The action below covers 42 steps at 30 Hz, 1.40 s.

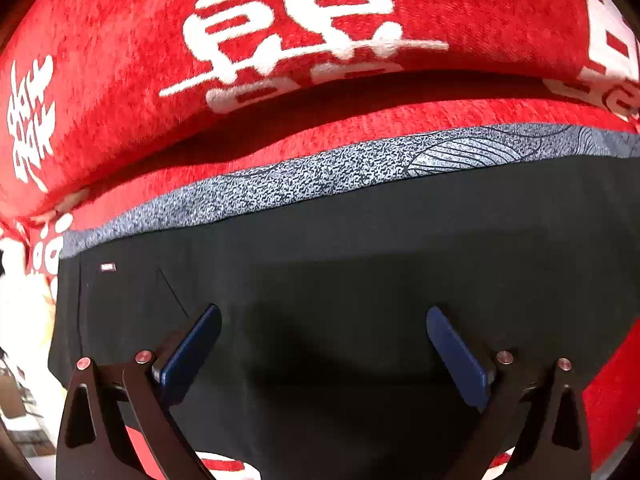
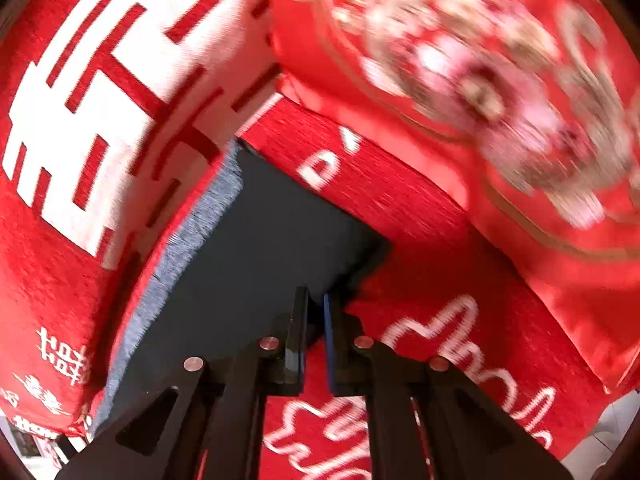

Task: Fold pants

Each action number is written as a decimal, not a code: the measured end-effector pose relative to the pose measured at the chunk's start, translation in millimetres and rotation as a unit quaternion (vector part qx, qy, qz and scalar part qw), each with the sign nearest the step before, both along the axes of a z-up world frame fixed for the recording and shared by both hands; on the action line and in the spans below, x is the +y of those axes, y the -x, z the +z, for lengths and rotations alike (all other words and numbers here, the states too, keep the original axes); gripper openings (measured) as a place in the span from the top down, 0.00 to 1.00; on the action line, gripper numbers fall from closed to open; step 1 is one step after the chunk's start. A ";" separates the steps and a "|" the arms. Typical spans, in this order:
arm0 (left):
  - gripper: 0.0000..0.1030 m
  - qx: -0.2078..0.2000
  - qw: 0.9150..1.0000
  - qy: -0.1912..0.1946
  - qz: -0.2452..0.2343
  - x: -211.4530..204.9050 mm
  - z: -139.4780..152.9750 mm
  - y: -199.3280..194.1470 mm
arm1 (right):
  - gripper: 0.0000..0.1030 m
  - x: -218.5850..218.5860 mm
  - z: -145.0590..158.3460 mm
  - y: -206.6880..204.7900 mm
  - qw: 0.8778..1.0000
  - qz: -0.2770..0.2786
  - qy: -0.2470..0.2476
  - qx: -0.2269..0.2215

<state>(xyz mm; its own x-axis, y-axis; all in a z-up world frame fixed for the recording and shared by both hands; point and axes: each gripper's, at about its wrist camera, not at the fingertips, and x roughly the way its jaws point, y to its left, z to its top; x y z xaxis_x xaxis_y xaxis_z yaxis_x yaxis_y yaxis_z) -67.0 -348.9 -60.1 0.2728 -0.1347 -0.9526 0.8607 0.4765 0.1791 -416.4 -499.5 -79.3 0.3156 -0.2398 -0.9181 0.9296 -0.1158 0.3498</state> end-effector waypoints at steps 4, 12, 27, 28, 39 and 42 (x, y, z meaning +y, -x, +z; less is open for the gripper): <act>0.00 -0.013 1.000 -0.023 -0.003 -7.7 1.4 14.0 | 0.79 -4.9 -1.0 -1.5 0.999 0.034 0.000 0.025; 0.00 0.015 0.999 -0.004 -0.045 -53.3 30.0 78.9 | 0.77 29.5 38.6 -65.4 0.984 0.176 0.027 -0.014; 0.00 0.043 0.999 0.004 0.032 -36.9 28.1 112.0 | 0.77 74.8 5.4 -151.6 0.940 0.340 0.032 -0.014; 0.00 0.043 0.998 0.002 0.035 -37.6 28.7 113.6 | 0.77 72.6 3.3 -152.4 0.939 0.343 0.030 -0.014; 0.00 0.055 0.997 0.006 0.052 -14.9 17.1 93.1 | 0.68 78.3 -2.0 -166.0 0.934 0.355 0.038 0.019; 0.00 0.063 0.996 0.008 0.066 -10.9 13.2 84.1 | 0.66 80.8 -2.6 -173.0 0.932 0.360 0.042 0.030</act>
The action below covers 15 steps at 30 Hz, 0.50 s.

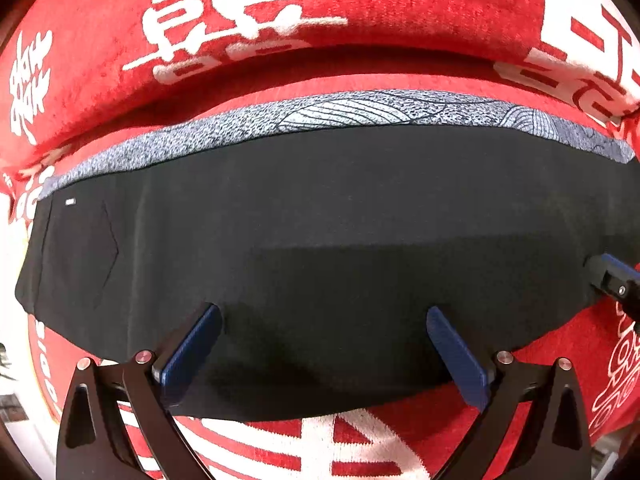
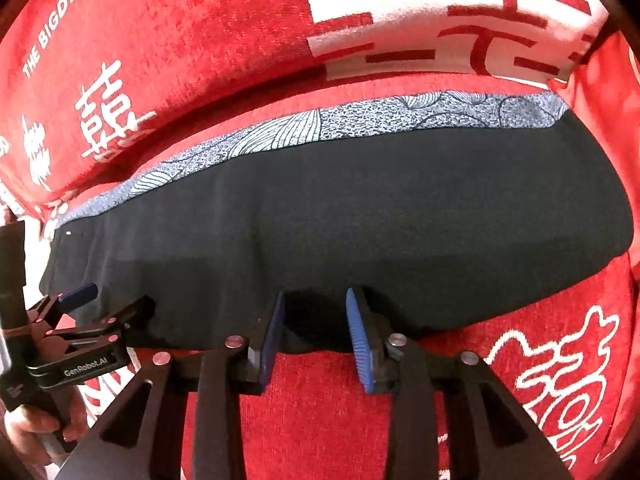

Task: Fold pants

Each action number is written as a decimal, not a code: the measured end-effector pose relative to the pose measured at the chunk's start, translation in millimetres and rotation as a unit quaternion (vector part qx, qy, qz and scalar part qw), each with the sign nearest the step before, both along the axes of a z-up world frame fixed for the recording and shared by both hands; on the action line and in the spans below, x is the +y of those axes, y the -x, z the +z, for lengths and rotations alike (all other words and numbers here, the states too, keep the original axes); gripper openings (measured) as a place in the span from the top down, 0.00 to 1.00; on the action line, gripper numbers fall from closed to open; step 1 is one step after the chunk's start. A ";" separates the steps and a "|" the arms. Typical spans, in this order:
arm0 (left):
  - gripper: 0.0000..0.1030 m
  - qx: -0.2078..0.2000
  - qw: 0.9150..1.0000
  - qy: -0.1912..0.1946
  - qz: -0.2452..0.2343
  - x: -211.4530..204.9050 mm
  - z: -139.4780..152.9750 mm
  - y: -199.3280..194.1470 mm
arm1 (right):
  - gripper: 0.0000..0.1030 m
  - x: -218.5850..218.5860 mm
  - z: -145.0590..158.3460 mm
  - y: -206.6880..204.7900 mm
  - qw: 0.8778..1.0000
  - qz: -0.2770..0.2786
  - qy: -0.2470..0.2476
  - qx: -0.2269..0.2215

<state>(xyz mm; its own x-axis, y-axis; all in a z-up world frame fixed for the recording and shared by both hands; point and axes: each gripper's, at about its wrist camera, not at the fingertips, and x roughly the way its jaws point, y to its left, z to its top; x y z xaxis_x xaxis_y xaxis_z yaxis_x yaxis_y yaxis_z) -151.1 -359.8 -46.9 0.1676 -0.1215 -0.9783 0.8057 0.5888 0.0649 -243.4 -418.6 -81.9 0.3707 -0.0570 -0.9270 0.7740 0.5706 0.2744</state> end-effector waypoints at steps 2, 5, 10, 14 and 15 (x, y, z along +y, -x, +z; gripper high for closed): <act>0.00 0.006 1.000 -0.007 0.008 1.2 -0.9 -4.2 | 0.66 0.9 2.6 1.4 1.000 -0.003 0.000 0.005; 0.00 0.005 1.000 -0.027 0.012 -0.5 -2.1 -15.4 | 0.65 2.1 10.2 6.0 1.000 -0.022 -0.016 0.005; 0.00 -0.002 0.999 -0.032 -0.003 14.7 20.6 -12.1 | 0.63 18.3 27.4 20.2 0.999 -0.041 -0.028 -0.009; 0.00 -0.009 0.999 -0.041 -0.016 30.0 33.7 -9.5 | 0.51 38.8 41.8 34.2 0.998 -0.053 -0.023 -0.026; 0.00 -0.008 0.999 -0.040 -0.019 34.5 36.7 -7.8 | 0.51 43.5 43.5 37.0 0.998 -0.054 -0.022 -0.028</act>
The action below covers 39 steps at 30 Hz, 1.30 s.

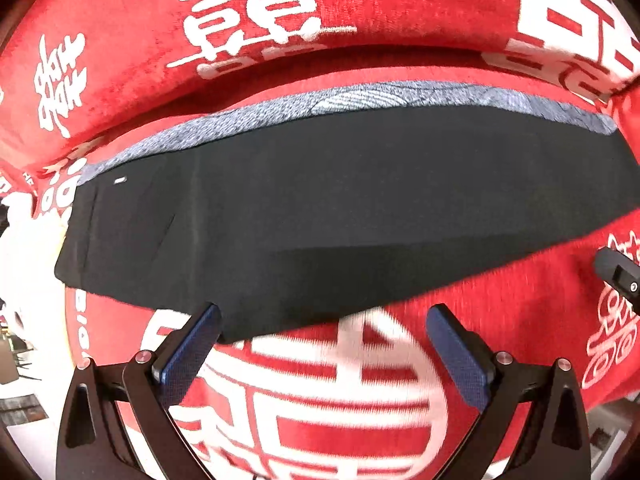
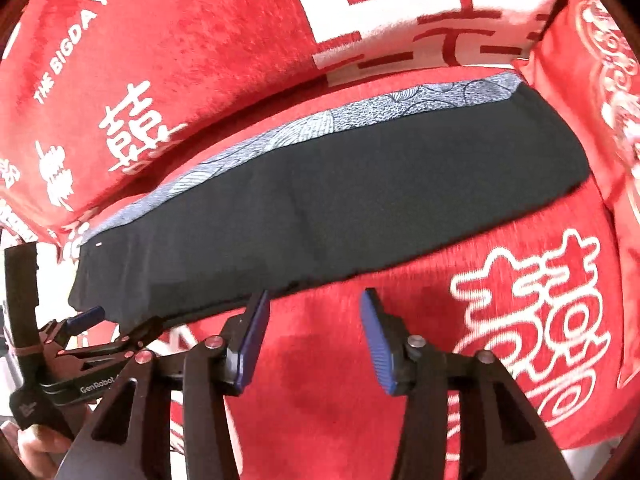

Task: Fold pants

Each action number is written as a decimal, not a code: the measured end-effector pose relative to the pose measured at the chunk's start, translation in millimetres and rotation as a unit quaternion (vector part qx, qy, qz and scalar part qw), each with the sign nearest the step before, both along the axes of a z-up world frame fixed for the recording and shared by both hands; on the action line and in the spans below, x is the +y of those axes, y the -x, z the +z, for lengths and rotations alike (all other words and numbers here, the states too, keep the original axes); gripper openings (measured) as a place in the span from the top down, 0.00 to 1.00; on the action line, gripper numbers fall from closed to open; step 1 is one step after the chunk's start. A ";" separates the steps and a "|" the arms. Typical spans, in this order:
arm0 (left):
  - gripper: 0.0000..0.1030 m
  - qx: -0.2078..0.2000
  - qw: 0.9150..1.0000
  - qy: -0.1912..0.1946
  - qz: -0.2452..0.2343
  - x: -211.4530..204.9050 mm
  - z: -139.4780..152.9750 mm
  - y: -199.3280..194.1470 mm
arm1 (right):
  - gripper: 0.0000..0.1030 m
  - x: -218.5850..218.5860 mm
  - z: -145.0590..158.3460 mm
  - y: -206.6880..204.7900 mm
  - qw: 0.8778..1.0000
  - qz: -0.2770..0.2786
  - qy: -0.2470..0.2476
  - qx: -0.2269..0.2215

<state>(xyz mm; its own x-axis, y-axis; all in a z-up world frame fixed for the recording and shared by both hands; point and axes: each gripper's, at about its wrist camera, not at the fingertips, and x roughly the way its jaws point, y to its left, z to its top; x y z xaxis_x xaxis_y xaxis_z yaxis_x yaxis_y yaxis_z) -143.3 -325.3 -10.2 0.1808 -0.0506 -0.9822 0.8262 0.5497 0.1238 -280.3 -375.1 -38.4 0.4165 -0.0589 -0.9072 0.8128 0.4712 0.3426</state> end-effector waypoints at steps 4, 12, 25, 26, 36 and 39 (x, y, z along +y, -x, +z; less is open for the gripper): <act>0.00 -0.001 1.000 -0.007 -0.016 15.7 3.1 3.8 | 0.50 18.4 3.5 8.8 1.000 -0.009 -0.010 -0.013; 0.00 0.044 0.998 -0.045 -0.022 11.4 -1.2 30.2 | 0.50 20.4 -4.2 25.1 0.999 -0.016 -0.041 -0.005; 0.00 0.143 0.983 -0.077 -0.084 -57.8 -18.5 97.6 | 0.47 -36.2 -11.3 64.4 0.998 -0.028 -0.059 0.013; 0.00 0.143 0.983 -0.081 -0.087 -62.8 -19.6 101.3 | 0.47 -40.7 -13.1 66.3 0.998 -0.030 -0.061 0.012; 0.00 0.131 0.982 -0.097 -0.098 -100.4 -26.7 116.3 | 0.47 -90.4 -30.2 92.1 0.994 -0.077 -0.080 -0.012; 0.00 0.126 0.981 -0.102 -0.102 -111.0 -29.0 119.5 | 0.47 -105.7 -34.3 105.3 0.992 -0.101 -0.080 -0.014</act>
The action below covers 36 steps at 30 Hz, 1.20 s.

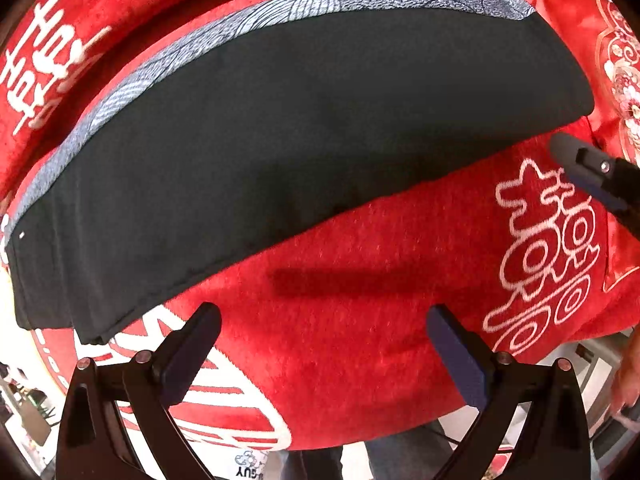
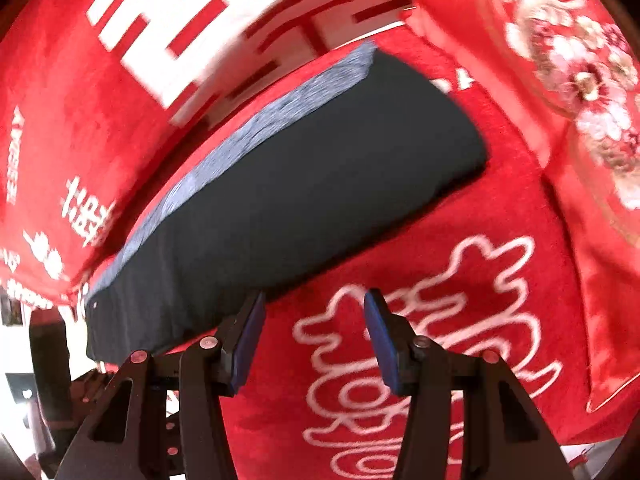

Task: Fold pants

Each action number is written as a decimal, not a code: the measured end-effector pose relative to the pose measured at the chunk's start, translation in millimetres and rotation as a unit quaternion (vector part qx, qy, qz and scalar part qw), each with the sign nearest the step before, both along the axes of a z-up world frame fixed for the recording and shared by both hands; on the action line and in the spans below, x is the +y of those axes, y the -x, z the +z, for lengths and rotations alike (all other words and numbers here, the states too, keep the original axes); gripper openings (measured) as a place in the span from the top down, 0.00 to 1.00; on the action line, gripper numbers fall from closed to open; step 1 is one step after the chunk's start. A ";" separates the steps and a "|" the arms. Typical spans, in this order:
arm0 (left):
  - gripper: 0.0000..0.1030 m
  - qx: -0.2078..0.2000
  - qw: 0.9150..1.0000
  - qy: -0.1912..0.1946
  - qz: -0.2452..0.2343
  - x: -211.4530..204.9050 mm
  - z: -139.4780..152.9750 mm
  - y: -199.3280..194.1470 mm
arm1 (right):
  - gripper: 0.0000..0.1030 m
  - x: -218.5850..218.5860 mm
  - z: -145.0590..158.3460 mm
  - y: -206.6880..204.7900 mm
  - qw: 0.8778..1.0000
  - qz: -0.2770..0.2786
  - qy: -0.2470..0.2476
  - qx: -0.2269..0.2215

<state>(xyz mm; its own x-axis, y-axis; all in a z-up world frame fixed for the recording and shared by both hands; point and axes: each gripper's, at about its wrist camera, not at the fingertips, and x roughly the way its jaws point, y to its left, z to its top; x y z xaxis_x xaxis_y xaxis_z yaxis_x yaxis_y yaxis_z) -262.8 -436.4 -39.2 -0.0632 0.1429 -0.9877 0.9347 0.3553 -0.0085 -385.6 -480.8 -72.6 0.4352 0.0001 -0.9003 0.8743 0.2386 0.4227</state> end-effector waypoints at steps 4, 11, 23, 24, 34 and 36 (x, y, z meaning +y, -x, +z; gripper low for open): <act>0.00 -0.006 1.000 -0.002 -0.011 -19.8 -2.2 5.0 | 0.47 -13.4 -3.7 10.7 1.000 -0.009 0.008 0.000; 0.00 -0.022 0.999 0.038 0.001 -44.5 9.4 5.7 | 0.47 -16.2 -23.5 35.4 0.997 -0.053 -0.019 -0.044; 0.00 -0.127 0.984 0.103 0.076 -74.7 15.4 -43.0 | 0.47 -38.9 -41.8 55.8 0.979 -0.131 0.018 -0.157; 0.00 -0.124 0.984 0.102 0.080 -77.6 13.4 -44.8 | 0.47 -42.4 -42.9 54.8 0.977 -0.138 0.022 -0.162; 0.05 -0.170 0.968 0.172 0.069 -108.6 41.3 -62.2 | 0.87 -63.4 -2.3 24.9 0.977 -0.113 0.043 -0.177; 0.05 -0.165 0.970 0.166 0.060 -99.4 22.0 -57.4 | 0.87 -57.9 19.6 15.3 0.979 -0.076 0.075 -0.172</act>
